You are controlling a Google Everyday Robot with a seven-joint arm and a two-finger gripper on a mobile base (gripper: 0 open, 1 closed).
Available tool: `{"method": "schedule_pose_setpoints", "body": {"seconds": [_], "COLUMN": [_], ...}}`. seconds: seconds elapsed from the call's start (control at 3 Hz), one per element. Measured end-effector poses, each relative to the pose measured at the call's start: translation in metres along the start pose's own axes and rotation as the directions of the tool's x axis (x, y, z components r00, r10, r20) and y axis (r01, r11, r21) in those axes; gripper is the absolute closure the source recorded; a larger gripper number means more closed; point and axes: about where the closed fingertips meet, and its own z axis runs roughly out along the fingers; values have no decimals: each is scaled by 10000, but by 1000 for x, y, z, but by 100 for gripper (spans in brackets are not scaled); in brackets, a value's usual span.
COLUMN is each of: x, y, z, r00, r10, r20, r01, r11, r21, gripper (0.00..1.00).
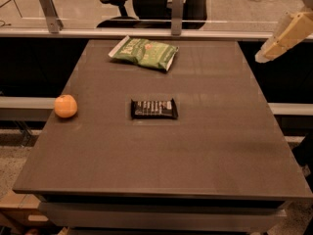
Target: Pick green jalapeno chip bag
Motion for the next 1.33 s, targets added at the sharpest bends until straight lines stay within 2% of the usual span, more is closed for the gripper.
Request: {"method": "schedule_pose_setpoints", "body": {"seconds": [0.33,0.67,1.0,1.33], "x": [0,6,10,11], "y": [0,-8,-38,-64], "z": [0,10,30,47], "r00": [10000,9999,9962,9857], "r10": [-1,7,-494,-1267], "r20": [1,128,715,1112], "r01": [1,-11,415,1055], "r11": [10000,9995,9933,9781], "r21": [-1,330,1081,1794], "gripper": [0,0,0,0]}}
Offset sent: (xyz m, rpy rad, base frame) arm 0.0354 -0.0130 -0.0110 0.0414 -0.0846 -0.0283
